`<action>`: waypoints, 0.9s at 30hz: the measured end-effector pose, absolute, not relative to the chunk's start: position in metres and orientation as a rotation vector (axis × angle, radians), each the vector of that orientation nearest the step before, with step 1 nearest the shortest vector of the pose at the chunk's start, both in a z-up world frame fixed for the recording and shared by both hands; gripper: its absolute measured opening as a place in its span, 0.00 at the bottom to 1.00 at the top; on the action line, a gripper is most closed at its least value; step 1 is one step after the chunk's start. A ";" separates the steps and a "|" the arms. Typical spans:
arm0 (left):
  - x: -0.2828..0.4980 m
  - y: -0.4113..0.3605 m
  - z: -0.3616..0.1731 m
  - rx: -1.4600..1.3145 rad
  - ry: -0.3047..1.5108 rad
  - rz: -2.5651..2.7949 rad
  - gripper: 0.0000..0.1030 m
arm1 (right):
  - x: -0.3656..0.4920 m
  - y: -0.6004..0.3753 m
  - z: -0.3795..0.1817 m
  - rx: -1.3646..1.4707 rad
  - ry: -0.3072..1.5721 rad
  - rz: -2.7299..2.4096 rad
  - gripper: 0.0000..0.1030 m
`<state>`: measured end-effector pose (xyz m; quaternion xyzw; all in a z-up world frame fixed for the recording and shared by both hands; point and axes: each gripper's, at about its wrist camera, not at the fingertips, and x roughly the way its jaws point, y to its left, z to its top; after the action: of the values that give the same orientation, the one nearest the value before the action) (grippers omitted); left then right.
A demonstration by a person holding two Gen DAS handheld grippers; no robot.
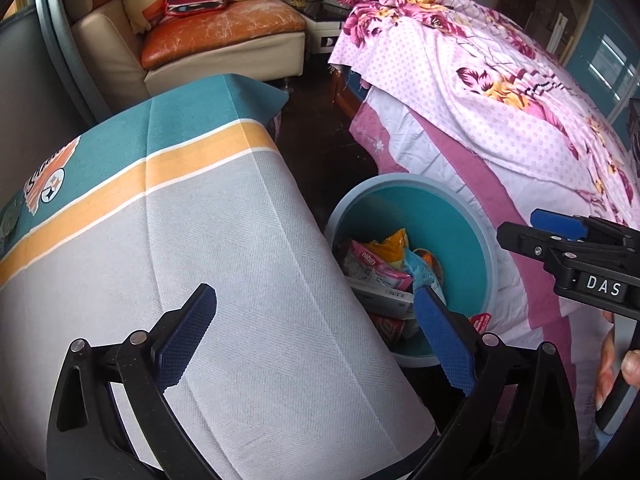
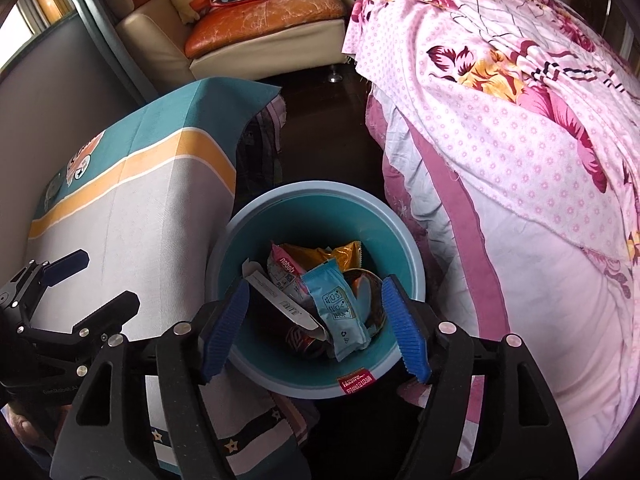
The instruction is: Collect trash
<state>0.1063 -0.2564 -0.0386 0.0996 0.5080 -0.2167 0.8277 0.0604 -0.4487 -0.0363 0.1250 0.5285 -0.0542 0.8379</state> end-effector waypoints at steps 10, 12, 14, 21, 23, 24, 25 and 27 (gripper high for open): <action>0.098 -0.220 -0.020 0.151 1.054 -0.435 0.96 | 0.048 -0.419 -0.013 0.209 1.117 -0.126 0.81; 0.096 -0.212 -0.017 0.140 1.063 -0.436 0.96 | 0.045 -0.413 -0.008 0.200 1.115 -0.127 0.81; 0.092 -0.205 -0.014 0.135 1.057 -0.423 0.96 | 0.041 -0.406 -0.003 0.194 1.111 -0.127 0.82; 0.081 -0.174 -0.005 0.098 1.044 -0.394 0.96 | 0.025 -0.381 0.011 0.157 1.099 -0.128 0.85; 0.077 -0.166 -0.004 0.088 1.043 -0.388 0.96 | 0.020 -0.374 0.015 0.140 1.096 -0.131 0.86; 0.075 -0.163 -0.003 0.087 1.042 -0.384 0.96 | 0.018 -0.370 0.016 0.134 1.095 -0.132 0.86; 0.073 -0.159 -0.003 0.087 1.039 -0.381 0.96 | 0.015 -0.367 0.017 0.129 1.094 -0.133 0.86; 0.068 -0.154 -0.002 0.093 1.036 -0.376 0.96 | 0.010 -0.362 0.019 0.119 1.092 -0.137 0.88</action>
<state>0.0683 -0.1543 -0.0022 0.0442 0.4920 -0.1788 0.8509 0.0100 -0.3617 0.0189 0.0563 0.5187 -0.0652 0.8506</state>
